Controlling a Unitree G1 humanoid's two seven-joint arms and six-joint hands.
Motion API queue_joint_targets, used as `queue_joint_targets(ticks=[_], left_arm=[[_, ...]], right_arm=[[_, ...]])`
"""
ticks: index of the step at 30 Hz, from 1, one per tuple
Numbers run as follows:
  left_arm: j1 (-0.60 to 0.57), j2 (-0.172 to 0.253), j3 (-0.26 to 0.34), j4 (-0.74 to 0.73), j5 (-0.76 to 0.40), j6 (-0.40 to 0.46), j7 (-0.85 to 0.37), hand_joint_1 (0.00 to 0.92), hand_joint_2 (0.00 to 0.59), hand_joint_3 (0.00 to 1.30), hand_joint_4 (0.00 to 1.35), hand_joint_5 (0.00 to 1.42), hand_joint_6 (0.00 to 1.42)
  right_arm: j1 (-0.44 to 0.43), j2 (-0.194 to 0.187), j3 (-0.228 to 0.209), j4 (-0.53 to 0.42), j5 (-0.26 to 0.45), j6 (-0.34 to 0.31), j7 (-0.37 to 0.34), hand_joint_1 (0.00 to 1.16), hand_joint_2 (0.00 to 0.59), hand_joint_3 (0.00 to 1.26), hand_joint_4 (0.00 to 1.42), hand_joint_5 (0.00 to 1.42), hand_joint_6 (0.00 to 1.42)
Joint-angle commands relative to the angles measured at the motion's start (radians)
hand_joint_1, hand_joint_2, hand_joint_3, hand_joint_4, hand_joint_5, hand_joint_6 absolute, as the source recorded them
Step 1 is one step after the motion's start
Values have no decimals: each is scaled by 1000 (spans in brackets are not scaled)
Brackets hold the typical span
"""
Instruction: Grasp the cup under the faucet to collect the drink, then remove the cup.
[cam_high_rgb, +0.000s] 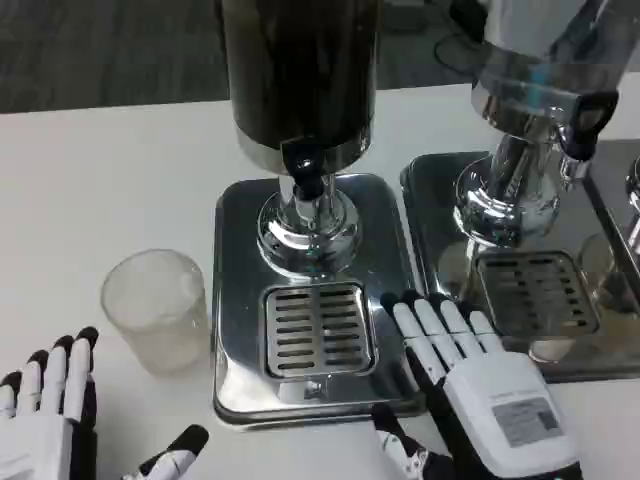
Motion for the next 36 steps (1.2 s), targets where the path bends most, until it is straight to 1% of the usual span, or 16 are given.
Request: queue_joint_targets(ticks=[1, 4, 8, 11, 15, 19, 22, 24, 26, 28, 30, 31, 32, 33, 34, 36], left_arm=[[-1, -14, -4, -5, -2, -6, 28, 0, 90, 0, 0, 0, 0], [-2, -16, 2, 3, -14, -11, 33, 0, 90, 0, 0, 0, 0], [-5, -12, 8, 6, -17, -14, 34, 0, 90, 0, 0, 0, 0], [-8, -21, 13, 3, -25, -12, 36, 0, 89, 0, 0, 0, 0], [-4, -29, 42, -16, -52, -13, 44, 0, 87, 0, 0, 0, 0], [-12, -24, 74, -23, -77, -20, 43, 0, 81, 0, 0, 0, 0], [-20, -48, 119, -49, -95, 7, 59, 0, 68, 0, 0, 0, 0], [-40, -60, 152, -63, -118, 7, 68, 0, 67, 0, 0, 0, 0], [-63, -62, 165, -64, -123, 5, 63, 0, 54, 0, 0, 0, 0], [-86, -48, 177, -75, -128, 19, 16, 0, 43, 0, 0, 0, 0], [-114, -28, 187, -86, -125, 46, -42, 0, 47, 0, 0, 64, 86], [-131, -19, 189, -85, -129, 50, -66, 0, 37, 0, 0, 81, 125], [-152, -9, 189, -69, -143, 38, -83, 0, 14, 0, 0, 69, 118], [-172, -2, 189, -49, -165, 22, -95, 0, 3, 0, 0, 32, 68], [-200, 6, 188, -8, -212, -15, -110, 0, 1, 0, 0, 6, 14], [-253, 22, 185, 87, -293, -105, -122, 0, 0, 0, 0, 0, 1]], right_arm=[[-10, -10, -13, -8, 18, -8, 11, 424, 424, 0, 0, 0, 0], [-15, -4, -7, -11, 9, 3, 15, 419, 422, 0, 0, 0, 0], [-10, 3, -12, -8, 22, 8, 17, 413, 420, 0, 0, 0, 0], [-13, 1, -10, -16, 12, 12, 23, 409, 420, 0, 0, 0, 0], [-5, 7, -10, -37, 1, 26, 28, 405, 419, 0, 0, 0, 0], [-5, 28, -12, -27, 10, 42, 24, 402, 419, 0, 0, 0, 0], [-11, 43, 8, -33, -23, 62, 32, 400, 419, 0, 0, 0, 0], [-14, 53, 12, -29, -24, 70, 30, 399, 419, 0, 0, 0, 0], [-17, 56, 8, -22, -17, 74, 24, 399, 419, 0, 0, 0, 0], [-15, 65, 9, -16, -12, 79, 19, 398, 419, 0, 0, 0, 0], [-17, 78, 16, -11, -21, 89, 17, 397, 419, 0, 0, 0, 0], [-17, 82, 18, -11, -24, 93, 15, 397, 419, 0, 0, 0, 0], [-19, 84, 17, -7, -20, 94, 14, 397, 419, 0, 0, 0, 0], [-19, 84, 15, -7, -16, 94, 14, 397, 419, 0, 0, 0, 0], [-18, 84, 11, -7, -11, 95, 12, 396, 419, 0, 0, 0, 0], [-20, 87, 7, -4, -6, 99, 14, 396, 419, 0, 0, 0, 0]])
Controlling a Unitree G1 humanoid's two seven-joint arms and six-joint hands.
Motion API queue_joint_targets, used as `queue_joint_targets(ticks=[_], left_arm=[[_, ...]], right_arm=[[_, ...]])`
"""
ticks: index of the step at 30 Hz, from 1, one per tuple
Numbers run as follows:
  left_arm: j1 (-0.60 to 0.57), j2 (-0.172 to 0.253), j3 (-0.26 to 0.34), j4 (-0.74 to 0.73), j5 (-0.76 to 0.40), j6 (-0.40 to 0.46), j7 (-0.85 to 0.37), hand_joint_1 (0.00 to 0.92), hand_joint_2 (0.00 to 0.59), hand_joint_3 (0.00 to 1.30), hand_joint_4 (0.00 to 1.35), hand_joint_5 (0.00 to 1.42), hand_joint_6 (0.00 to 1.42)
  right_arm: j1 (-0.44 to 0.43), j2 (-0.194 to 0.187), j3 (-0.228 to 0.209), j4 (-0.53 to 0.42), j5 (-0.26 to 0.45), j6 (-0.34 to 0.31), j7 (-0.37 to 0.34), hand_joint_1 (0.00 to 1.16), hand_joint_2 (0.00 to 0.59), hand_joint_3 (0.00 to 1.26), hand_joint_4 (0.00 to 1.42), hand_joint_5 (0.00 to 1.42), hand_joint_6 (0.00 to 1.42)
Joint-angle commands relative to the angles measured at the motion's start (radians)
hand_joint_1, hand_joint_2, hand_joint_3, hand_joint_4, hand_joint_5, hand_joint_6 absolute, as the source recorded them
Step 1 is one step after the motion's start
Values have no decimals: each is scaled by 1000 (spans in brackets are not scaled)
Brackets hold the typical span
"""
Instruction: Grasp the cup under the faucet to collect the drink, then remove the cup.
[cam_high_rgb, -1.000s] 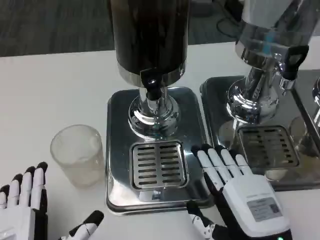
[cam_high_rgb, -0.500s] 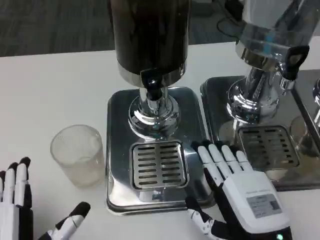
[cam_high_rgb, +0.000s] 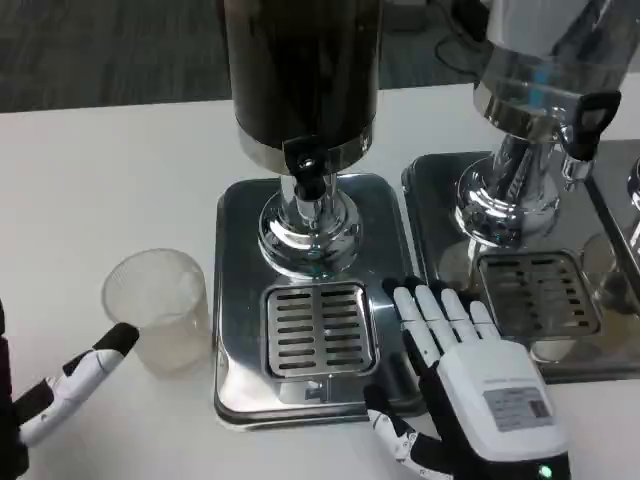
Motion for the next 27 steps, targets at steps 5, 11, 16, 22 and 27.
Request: queue_joint_targets(ticks=[5, 11, 16, 22, 27], left_arm=[[-192, 51, -34, 398, -197, -345, 14, 0, 0, 0, 0, 0, 0], [-246, 34, -40, 606, -220, -539, 125, 19, 0, 0, 0, 0, 0], [-278, 26, -44, 711, -223, -597, 177, 104, 12, 0, 0, 0, 0], [-355, 30, -82, 822, -200, -626, 215, 139, 18, 0, 0, 8, 0], [-424, 24, -97, 947, -246, -669, 187, 178, 16, 0, 0, 102, 24]], right_arm=[[-8, 5, -11, 9, 6, 18, -13, 396, 419, 0, 0, 0, 0], [-14, -1, -12, 6, 8, 18, -2, 396, 419, 0, 0, 0, 0], [-17, 8, -5, 11, 11, 22, -2, 396, 419, 0, 0, 0, 0], [-17, 14, -12, 14, 22, 20, -4, 396, 419, 0, 0, 0, 0], [-40, 16, -4, 22, 24, 15, 15, 395, 419, 0, 0, 0, 1]])
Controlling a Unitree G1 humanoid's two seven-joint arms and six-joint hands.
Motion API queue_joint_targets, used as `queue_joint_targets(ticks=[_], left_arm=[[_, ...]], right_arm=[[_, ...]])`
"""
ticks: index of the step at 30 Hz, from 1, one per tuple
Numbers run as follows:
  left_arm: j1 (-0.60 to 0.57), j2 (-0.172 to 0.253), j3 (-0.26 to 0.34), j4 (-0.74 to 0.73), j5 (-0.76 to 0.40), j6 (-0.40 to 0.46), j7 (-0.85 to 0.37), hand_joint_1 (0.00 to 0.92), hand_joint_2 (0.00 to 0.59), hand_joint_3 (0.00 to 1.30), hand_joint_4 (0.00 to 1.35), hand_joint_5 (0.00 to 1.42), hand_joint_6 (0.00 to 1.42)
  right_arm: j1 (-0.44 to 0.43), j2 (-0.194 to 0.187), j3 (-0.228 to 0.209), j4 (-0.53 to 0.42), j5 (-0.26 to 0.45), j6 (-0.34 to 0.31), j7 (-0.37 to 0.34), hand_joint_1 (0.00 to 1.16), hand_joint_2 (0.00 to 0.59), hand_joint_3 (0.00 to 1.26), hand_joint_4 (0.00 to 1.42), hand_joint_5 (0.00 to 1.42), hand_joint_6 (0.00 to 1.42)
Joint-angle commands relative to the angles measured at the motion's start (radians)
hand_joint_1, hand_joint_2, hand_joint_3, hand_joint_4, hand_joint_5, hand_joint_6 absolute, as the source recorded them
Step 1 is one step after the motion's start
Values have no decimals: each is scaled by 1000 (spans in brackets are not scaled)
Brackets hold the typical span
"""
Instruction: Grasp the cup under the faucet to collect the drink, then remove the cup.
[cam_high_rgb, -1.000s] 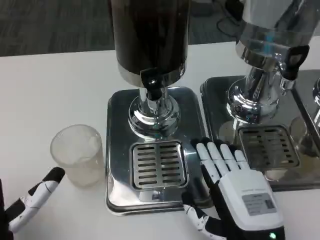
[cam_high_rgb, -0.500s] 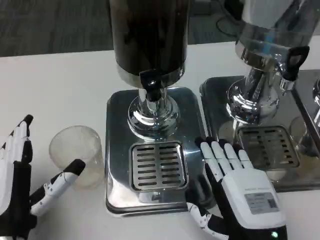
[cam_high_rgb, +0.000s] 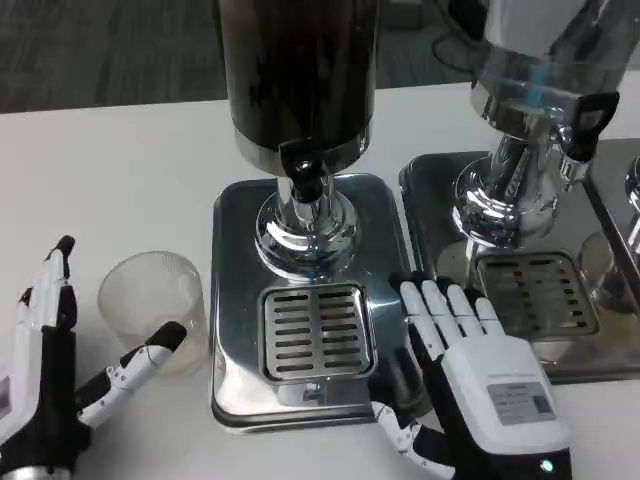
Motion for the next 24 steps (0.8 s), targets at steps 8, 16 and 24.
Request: queue_joint_targets(ticks=[8, 16, 24], left_arm=[[-94, 15, -67, 164, -11, -26, -4, 229, 22, 0, 0, 191, 101], [-147, 15, -93, 232, -2, -48, 39, 264, 30, 0, 0, 253, 171], [-204, 8, -117, 304, 5, -82, 88, 274, 31, 10, 56, 343, 273]], right_arm=[[-25, 1, 8, 11, 14, -1, 13, 395, 419, 0, 0, 0, 1], [-23, -12, 1, 5, 9, 3, 5, 394, 419, 2, 0, 0, 24], [-13, -14, -11, -8, 14, 15, 11, 393, 419, 4, 0, 0, 29]])
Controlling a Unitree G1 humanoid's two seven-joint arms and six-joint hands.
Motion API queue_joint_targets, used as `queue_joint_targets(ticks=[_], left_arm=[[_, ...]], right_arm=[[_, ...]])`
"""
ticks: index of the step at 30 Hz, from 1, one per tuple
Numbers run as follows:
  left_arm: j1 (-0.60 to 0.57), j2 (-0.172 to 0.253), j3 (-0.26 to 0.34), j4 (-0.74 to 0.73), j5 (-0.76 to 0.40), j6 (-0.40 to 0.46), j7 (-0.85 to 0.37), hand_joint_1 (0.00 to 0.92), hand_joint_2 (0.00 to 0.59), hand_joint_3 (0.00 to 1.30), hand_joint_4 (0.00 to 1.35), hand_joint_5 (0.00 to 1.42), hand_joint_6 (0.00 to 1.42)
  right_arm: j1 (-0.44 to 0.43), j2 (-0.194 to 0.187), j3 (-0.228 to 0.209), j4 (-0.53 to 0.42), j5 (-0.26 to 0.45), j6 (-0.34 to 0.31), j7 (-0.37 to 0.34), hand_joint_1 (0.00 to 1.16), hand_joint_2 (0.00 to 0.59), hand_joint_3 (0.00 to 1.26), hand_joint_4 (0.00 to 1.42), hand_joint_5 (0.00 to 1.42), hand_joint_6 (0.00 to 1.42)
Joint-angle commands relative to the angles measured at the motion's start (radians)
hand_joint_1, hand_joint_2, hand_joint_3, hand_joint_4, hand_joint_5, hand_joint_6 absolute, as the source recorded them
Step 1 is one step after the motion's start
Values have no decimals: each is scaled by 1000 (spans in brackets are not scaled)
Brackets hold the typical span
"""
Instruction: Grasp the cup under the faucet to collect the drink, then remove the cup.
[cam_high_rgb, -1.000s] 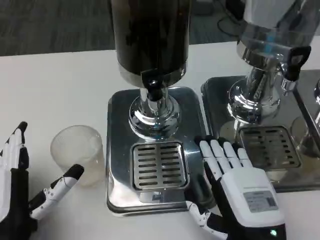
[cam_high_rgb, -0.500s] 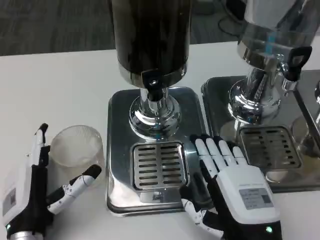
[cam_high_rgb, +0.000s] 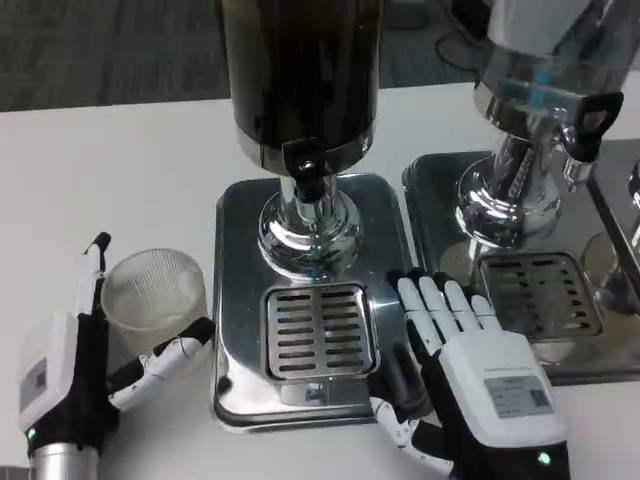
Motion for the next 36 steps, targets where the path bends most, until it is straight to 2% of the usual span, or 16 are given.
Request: queue_joint_targets(ticks=[1, 6, 10, 19, 24, 36], left_arm=[[-31, -2, -18, 31, 9, -26, 52, 281, 38, 26, 73, 368, 328], [-70, -3, -46, 61, 31, -39, 96, 350, 55, 203, 315, 644, 781], [-72, 3, -60, 77, 31, -43, 130, 375, 66, 278, 434, 735, 910], [-69, 2, -77, 90, 57, -41, 205, 430, 86, 391, 558, 837, 1025], [-42, -3, -112, 31, 158, 51, 403, 444, 90, 426, 571, 823, 1020], [-35, -1, -128, 49, 147, 58, 430, 477, 98, 481, 625, 875, 1079]], right_arm=[[15, -3, -17, -17, 10, 9, -5, 393, 419, 4, 0, 0, 29], [11, -3, -19, -23, 12, 10, 11, 393, 419, 14, 0, 0, 43], [9, 1, -21, -22, 16, 12, 14, 393, 419, 14, 0, 0, 50], [0, -1, -22, -17, 26, 8, 24, 402, 427, 15, 0, 0, 86], [-6, -12, -25, -23, 29, 4, 33, 404, 428, 15, 0, 0, 100], [7, -5, -28, -28, 35, 6, 39, 387, 428, 26, 0, 0, 107]])
